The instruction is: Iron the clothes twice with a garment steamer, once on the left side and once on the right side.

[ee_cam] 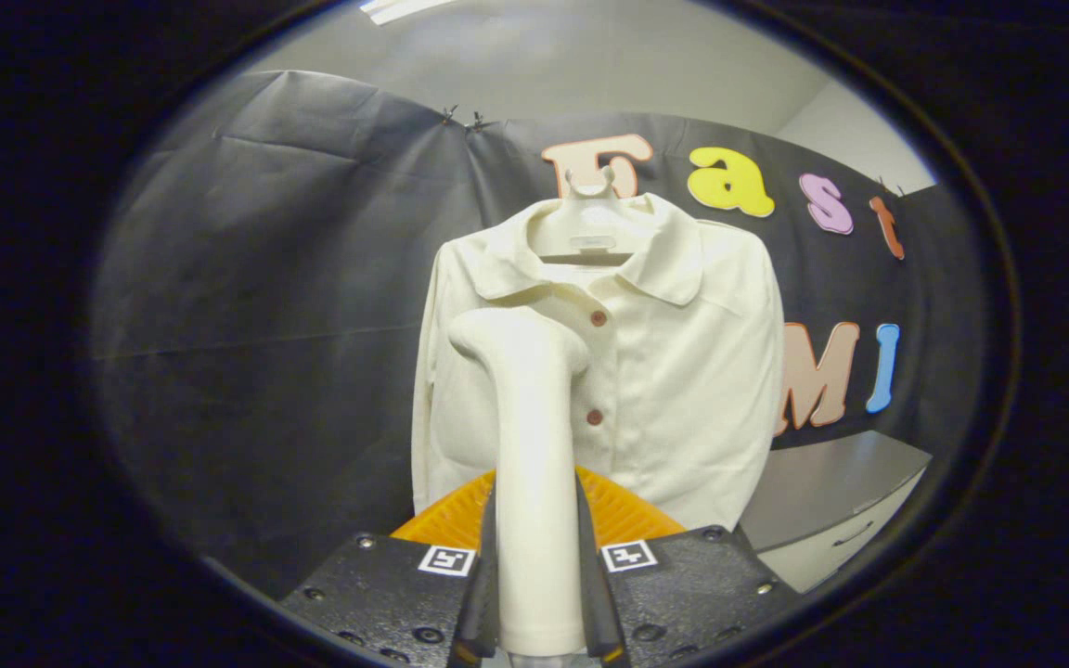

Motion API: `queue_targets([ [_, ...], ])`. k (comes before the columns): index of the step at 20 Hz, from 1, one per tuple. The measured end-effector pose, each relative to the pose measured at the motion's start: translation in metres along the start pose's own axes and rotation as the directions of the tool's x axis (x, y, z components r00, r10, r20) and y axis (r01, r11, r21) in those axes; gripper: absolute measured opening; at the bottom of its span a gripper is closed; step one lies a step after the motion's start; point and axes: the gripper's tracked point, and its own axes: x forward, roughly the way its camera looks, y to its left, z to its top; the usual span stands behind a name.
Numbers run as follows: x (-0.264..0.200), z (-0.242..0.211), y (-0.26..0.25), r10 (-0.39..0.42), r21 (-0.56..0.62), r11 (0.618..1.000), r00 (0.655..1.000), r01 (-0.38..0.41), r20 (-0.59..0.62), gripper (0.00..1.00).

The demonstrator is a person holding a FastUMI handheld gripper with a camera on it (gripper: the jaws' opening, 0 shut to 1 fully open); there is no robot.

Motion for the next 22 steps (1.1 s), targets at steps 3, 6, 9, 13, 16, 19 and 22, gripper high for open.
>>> queue_targets([
  [3, 0.027, -0.024, 0.006, -0.006, -0.016, 1.0, 0.999, 0.006, -0.037, 0.36],
  [6, 0.049, -0.074, 0.011, 0.018, 0.05, 0.999, 0.989, -0.011, -0.147, 0.36],
  [9, 0.059, -0.109, 0.012, 0.01, 0.061, 0.998, 0.972, 0.005, -0.233, 0.36],
  [13, 0.055, -0.139, 0.015, -0.021, 0.066, 0.997, 0.955, 0.042, -0.295, 0.35],
  [16, 0.049, -0.161, 0.019, -0.045, 0.062, 0.996, 0.939, 0.071, -0.341, 0.36],
  [19, 0.04, -0.188, 0.024, -0.058, 0.068, 0.993, 0.916, 0.093, -0.396, 0.36],
  [22, 0.028, -0.215, 0.027, -0.063, 0.083, 0.99, 0.888, 0.113, -0.456, 0.36],
])
